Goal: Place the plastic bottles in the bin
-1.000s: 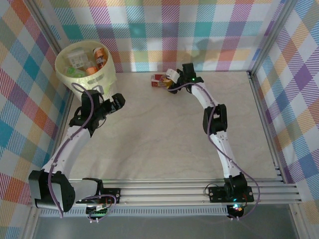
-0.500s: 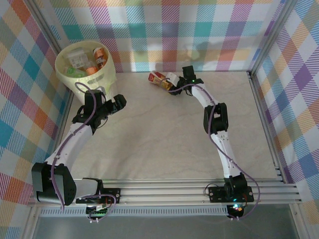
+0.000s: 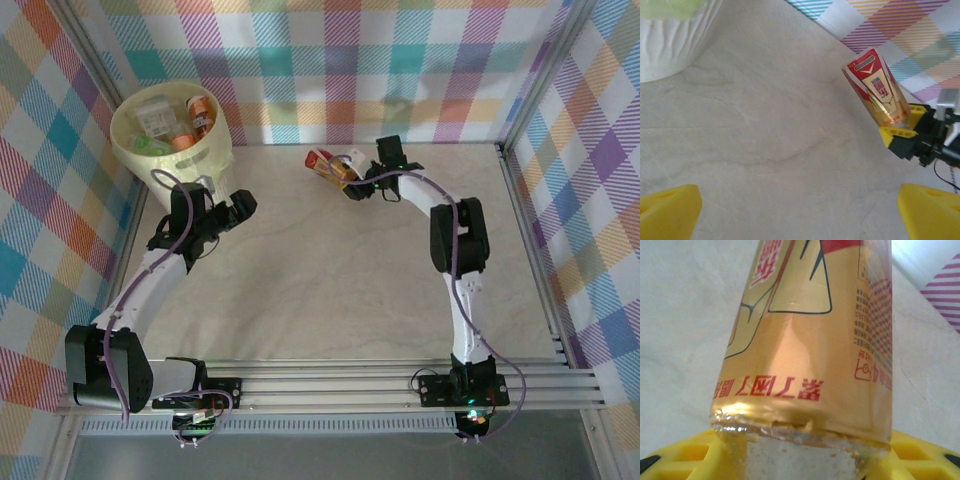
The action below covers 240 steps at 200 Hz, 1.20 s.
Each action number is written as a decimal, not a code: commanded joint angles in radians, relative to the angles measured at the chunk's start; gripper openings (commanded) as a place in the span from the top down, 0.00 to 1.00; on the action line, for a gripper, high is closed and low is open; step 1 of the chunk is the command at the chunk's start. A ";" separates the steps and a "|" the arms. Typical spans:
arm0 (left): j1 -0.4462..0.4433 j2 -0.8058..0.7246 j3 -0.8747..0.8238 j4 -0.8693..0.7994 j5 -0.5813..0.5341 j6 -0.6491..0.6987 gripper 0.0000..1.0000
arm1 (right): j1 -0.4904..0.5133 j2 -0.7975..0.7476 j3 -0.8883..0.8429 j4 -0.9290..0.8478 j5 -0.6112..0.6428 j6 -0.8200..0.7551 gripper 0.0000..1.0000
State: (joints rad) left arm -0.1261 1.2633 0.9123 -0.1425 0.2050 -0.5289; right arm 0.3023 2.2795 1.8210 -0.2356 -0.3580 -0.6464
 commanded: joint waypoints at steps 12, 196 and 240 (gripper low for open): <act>-0.017 0.011 -0.043 0.148 0.135 -0.069 0.00 | 0.011 -0.222 -0.214 0.120 -0.078 0.167 0.66; -0.197 0.295 0.059 0.581 0.300 -0.413 0.00 | 0.209 -0.741 -0.920 0.654 -0.128 0.927 0.69; -0.227 0.359 0.076 0.780 0.380 -0.510 0.00 | 0.235 -0.732 -0.912 0.674 -0.199 0.940 0.69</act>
State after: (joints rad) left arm -0.3214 1.5967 0.9482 0.4873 0.5407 -0.9737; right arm 0.5243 1.5616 0.9066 0.3618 -0.4908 0.2565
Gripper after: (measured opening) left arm 0.997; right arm 0.523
